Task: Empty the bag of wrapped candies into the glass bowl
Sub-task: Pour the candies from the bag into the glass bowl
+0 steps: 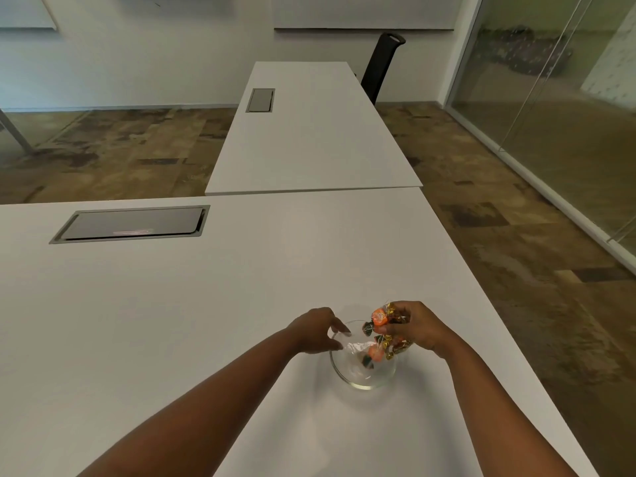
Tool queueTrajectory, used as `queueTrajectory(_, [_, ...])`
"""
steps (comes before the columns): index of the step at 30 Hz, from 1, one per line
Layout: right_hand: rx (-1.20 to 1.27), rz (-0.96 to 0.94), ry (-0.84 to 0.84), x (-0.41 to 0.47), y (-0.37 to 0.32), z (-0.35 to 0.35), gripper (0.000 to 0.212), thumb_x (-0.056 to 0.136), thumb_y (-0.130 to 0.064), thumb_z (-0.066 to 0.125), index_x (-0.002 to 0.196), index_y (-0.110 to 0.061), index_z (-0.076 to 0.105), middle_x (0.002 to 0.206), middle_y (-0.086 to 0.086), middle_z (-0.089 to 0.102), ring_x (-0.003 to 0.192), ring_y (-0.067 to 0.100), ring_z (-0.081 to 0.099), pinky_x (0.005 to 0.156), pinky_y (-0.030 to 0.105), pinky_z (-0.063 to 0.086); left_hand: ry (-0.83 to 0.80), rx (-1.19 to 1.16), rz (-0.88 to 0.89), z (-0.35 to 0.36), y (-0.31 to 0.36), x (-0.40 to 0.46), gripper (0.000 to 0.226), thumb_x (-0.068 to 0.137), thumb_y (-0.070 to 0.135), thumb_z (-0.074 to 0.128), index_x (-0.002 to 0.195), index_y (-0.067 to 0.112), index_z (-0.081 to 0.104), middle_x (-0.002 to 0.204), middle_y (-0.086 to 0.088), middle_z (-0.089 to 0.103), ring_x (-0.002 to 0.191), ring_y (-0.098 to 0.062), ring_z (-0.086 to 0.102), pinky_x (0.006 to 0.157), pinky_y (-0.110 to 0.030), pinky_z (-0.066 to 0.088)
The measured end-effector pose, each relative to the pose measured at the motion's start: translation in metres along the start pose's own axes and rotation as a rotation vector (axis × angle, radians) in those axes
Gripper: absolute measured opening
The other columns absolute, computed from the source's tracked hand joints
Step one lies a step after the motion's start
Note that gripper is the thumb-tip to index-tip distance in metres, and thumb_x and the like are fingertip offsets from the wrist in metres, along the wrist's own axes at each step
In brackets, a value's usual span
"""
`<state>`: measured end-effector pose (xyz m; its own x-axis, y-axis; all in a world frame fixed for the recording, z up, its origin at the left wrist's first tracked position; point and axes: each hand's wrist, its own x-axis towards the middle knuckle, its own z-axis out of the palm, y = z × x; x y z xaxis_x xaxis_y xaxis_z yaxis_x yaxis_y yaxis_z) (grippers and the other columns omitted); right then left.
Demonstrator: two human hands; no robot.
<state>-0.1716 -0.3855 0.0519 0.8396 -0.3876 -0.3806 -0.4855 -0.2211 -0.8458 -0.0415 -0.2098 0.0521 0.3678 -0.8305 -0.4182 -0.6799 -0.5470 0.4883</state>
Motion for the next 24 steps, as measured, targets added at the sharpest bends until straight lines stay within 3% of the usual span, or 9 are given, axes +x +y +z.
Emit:
queueTrajectory(7, [-0.078, -0.009, -0.025, 0.001, -0.001, 0.004, 0.03, 0.07, -0.013, 0.078, 0.1, -0.015, 0.072, 0.103, 0.008, 0.071, 0.103, 0.023, 0.063, 0.091, 0.033, 0.049, -0.052, -0.101, -0.063, 0.004, 0.001, 0.0, 0.05, 0.075, 0.036, 0.073, 0.121, 0.019, 0.063, 0.121, -0.003, 0.067, 0.109, -0.018, 0.061, 0.091, -0.027, 0.044])
queueTrajectory(13, [-0.101, 0.021, -0.017, 0.003, 0.002, 0.006, 0.032, 0.075, -0.009, 0.074, 0.106, -0.01, 0.069, 0.102, 0.007, 0.067, 0.106, 0.025, 0.061, 0.093, 0.035, 0.049, -0.022, -0.11, -0.105, 0.009, 0.007, -0.001, 0.032, 0.08, 0.026, 0.069, 0.11, 0.016, 0.069, 0.11, -0.002, 0.074, 0.071, -0.01, 0.064, 0.087, -0.027, 0.049])
queueTrajectory(17, [-0.11, 0.025, -0.034, 0.004, 0.0, 0.006, 0.036, 0.072, -0.007, 0.076, 0.107, -0.012, 0.068, 0.102, 0.006, 0.067, 0.106, 0.024, 0.061, 0.093, 0.036, 0.05, 0.019, -0.069, -0.122, 0.014, 0.008, 0.0, 0.025, 0.081, 0.019, 0.067, 0.106, 0.017, 0.072, 0.106, -0.002, 0.075, 0.09, -0.017, 0.072, 0.07, -0.02, 0.046])
queueTrajectory(19, [-0.087, 0.03, -0.054, 0.004, -0.002, 0.005, 0.038, 0.07, -0.005, 0.077, 0.106, -0.017, 0.068, 0.103, 0.006, 0.067, 0.106, 0.024, 0.061, 0.092, 0.036, 0.051, 0.042, -0.057, -0.133, 0.015, 0.006, 0.001, 0.022, 0.081, 0.018, 0.067, 0.102, 0.018, 0.073, 0.103, -0.001, 0.076, 0.088, -0.017, 0.073, 0.065, -0.015, 0.042])
queueTrajectory(24, [-0.054, 0.029, -0.066, 0.001, -0.008, 0.001, 0.021, 0.077, -0.005, 0.072, 0.088, -0.022, 0.069, 0.102, 0.002, 0.067, 0.085, 0.014, 0.063, 0.072, 0.022, 0.052, 0.069, -0.113, -0.15, 0.017, 0.0, 0.002, 0.016, 0.08, 0.016, 0.067, 0.094, 0.016, 0.074, 0.098, -0.001, 0.077, 0.05, -0.002, 0.058, 0.063, -0.012, 0.042])
